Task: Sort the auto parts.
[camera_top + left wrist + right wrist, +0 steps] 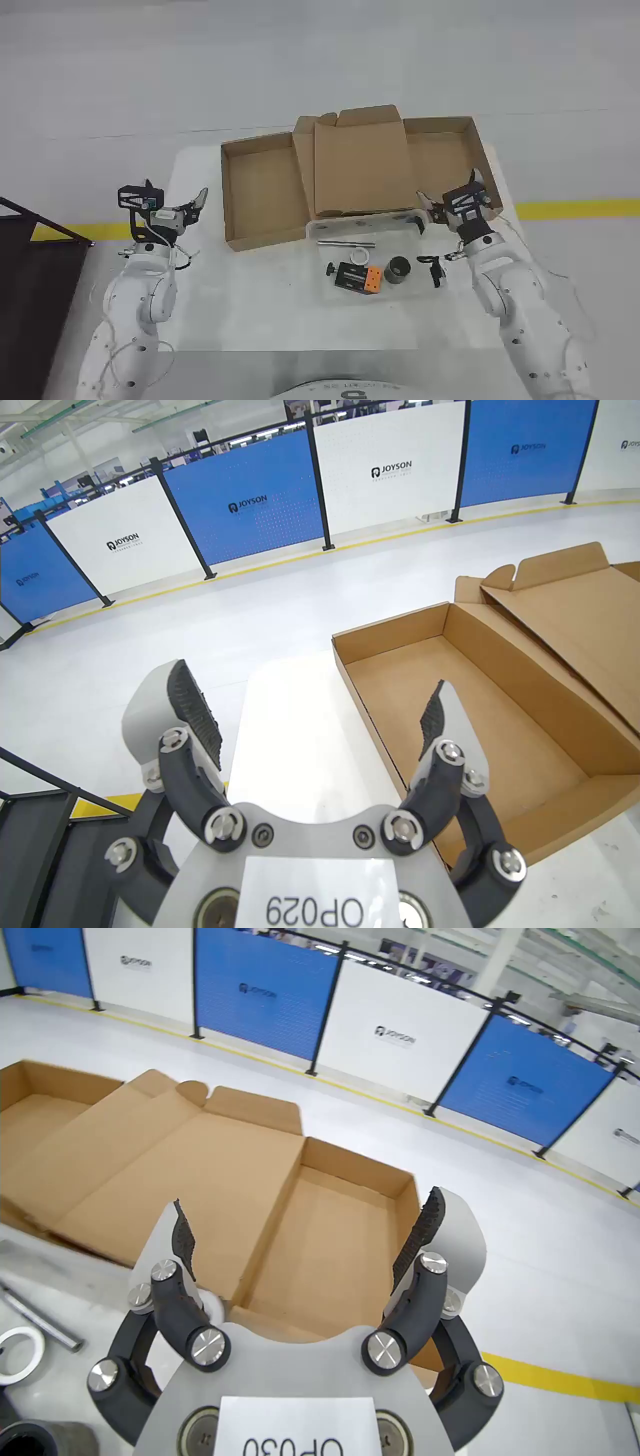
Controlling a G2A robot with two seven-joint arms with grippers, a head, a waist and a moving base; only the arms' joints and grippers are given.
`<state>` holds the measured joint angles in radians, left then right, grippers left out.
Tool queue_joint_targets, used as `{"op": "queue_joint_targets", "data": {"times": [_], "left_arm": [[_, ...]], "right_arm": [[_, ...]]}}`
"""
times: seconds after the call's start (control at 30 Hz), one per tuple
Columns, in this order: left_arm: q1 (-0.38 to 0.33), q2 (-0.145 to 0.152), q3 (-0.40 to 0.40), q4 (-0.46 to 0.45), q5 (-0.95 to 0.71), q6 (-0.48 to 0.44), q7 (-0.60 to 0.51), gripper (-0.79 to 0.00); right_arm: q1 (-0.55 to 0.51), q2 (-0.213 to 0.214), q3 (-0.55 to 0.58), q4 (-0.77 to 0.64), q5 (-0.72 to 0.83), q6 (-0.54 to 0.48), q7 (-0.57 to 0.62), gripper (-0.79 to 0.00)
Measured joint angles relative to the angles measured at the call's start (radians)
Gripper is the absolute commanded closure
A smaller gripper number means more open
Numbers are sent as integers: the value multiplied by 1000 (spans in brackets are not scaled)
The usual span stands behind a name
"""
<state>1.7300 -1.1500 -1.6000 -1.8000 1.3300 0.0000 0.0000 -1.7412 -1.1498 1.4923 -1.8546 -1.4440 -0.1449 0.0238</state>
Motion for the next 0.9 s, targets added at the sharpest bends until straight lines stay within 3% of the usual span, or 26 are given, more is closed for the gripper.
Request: {"op": "queue_joint_targets", "data": {"times": [0.13, 0.53, 0.63, 0.7, 0.8, 0.9], "left_arm": [[0, 0, 0, 0, 0, 0, 0, -785], [0, 0, 0, 0, 0, 0, 0, -785], [0, 0, 0, 0, 0, 0, 0, -785], [0, 0, 0, 0, 0, 0, 0, -785], [0, 0, 0, 0, 0, 0, 0, -785], [0, 0, 0, 0, 0, 0, 0, -785]], "right_arm": [[10, 1, -19, -1, 11, -67, 41, -785], [16, 4, -28, -11, -25, -64, 80, -785], [30, 18, 19, 10, 127, -268, 130, -785], [44, 31, 52, 27, 279, -495, 198, -785], [62, 49, 73, 34, 411, -751, 318, -785], [67, 66, 63, 13, 481, -868, 429, -785]]}}
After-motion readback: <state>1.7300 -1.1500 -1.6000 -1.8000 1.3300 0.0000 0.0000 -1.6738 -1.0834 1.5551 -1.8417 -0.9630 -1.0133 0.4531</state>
